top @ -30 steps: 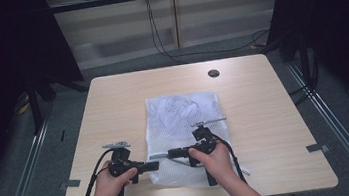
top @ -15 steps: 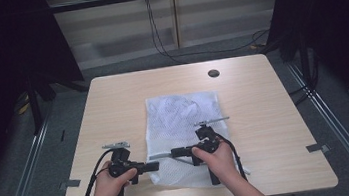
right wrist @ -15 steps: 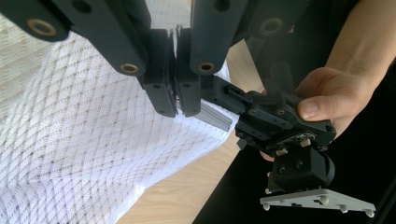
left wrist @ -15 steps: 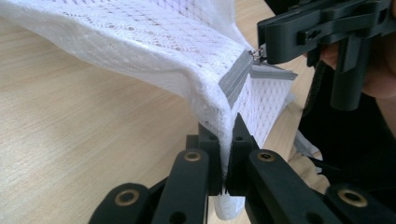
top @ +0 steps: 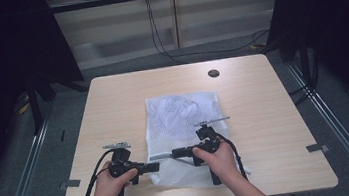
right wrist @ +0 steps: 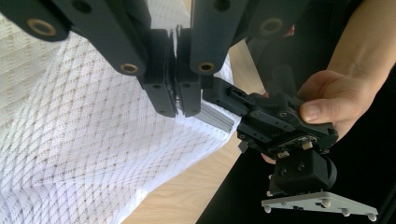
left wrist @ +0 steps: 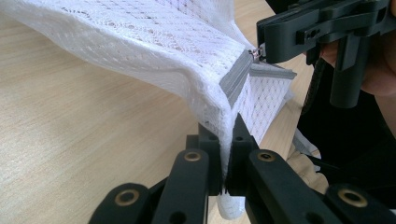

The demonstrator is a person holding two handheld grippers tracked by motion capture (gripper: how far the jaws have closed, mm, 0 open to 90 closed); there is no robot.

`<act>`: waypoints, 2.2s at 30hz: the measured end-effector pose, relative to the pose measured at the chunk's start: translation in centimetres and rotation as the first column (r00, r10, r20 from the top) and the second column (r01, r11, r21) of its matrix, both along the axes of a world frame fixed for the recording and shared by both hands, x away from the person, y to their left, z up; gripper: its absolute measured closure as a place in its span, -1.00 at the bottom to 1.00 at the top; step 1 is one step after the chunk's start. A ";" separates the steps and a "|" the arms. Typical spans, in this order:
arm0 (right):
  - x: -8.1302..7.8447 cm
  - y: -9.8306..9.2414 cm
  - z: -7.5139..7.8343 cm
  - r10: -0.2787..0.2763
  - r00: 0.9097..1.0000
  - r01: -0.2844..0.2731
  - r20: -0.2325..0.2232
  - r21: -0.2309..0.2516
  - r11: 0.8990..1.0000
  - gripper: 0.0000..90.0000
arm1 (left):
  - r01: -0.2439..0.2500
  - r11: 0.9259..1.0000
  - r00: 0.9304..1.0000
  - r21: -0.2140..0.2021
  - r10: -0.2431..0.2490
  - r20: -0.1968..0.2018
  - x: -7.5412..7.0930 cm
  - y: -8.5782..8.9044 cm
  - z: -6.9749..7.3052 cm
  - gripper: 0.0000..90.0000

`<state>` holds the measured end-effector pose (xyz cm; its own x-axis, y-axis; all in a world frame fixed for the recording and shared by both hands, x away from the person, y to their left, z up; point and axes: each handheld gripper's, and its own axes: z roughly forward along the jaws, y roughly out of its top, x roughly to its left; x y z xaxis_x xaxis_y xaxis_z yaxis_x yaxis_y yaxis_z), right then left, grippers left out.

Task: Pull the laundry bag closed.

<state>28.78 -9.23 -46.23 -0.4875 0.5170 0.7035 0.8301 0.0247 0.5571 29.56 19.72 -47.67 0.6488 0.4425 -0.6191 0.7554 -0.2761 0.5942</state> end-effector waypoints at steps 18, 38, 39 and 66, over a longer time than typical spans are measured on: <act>0.1 -0.7 0.0 -0.003 1.000 0.003 0.001 -0.015 1.000 0.93 | 0.000 1.000 1.000 -0.006 0.000 -0.001 -0.1 0.0 0.1 0.97; 0.1 -1.9 -0.1 -0.022 1.000 0.022 -0.005 -0.018 1.000 0.93 | 0.000 1.000 1.000 0.001 0.000 0.011 -0.2 0.1 0.2 0.97; 0.1 -2.1 -0.1 -0.025 1.000 0.025 -0.011 -0.014 1.000 0.93 | 0.002 1.000 1.000 0.000 -0.002 0.011 -0.2 0.1 0.2 0.97; 0.0 -3.7 -0.2 -0.049 0.999 0.048 -0.006 -0.013 0.999 0.93 | -0.006 1.000 1.000 0.015 0.006 0.018 -0.1 0.3 0.2 0.97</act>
<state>28.80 -12.90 -46.40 -0.4570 0.5490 0.6999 0.8342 -0.0086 0.5514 29.44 20.07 -47.45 0.6574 0.4556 -0.6003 0.7460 -0.2808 0.6038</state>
